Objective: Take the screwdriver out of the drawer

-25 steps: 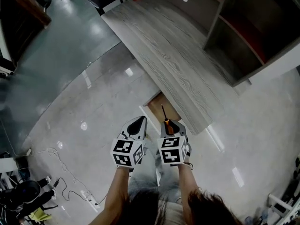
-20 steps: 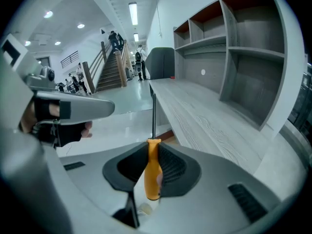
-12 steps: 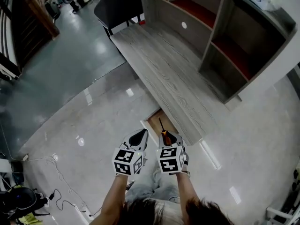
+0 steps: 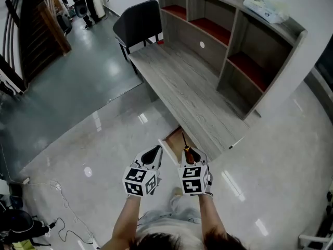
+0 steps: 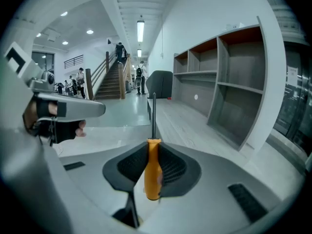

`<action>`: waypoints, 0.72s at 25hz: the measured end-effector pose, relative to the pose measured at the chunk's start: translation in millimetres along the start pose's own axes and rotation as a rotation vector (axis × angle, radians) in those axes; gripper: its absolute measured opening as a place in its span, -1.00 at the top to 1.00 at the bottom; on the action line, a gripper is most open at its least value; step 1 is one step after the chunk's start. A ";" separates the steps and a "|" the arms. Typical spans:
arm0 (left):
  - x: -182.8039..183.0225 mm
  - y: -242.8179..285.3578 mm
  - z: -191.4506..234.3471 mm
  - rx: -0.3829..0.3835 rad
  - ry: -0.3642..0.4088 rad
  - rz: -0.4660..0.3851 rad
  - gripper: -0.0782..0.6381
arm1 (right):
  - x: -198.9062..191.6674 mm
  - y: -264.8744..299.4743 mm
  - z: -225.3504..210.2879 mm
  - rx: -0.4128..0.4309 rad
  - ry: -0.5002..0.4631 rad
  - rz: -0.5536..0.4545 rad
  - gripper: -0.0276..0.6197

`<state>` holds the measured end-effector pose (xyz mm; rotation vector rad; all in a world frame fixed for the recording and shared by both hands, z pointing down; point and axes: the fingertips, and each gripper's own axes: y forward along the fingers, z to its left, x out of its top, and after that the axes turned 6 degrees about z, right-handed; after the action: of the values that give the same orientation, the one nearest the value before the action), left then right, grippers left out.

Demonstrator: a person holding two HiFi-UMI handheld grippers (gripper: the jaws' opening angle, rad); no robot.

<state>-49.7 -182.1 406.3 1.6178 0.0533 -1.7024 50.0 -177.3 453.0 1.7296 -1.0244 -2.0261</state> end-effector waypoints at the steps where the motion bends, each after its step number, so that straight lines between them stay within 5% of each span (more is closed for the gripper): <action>1: 2.2 -4.2 -3.0 -0.005 0.007 -0.006 0.73 | 3.3 -5.9 0.3 -0.009 -0.007 -0.014 0.66; 18: 30.0 -107.8 -32.6 -0.053 0.075 -0.078 0.73 | 41.4 -100.8 37.7 -0.094 -0.086 -0.182 0.66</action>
<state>-77.9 -104.4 324.2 1.6591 0.1991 -1.6838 27.1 -119.7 355.7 1.7566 -0.8071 -2.2387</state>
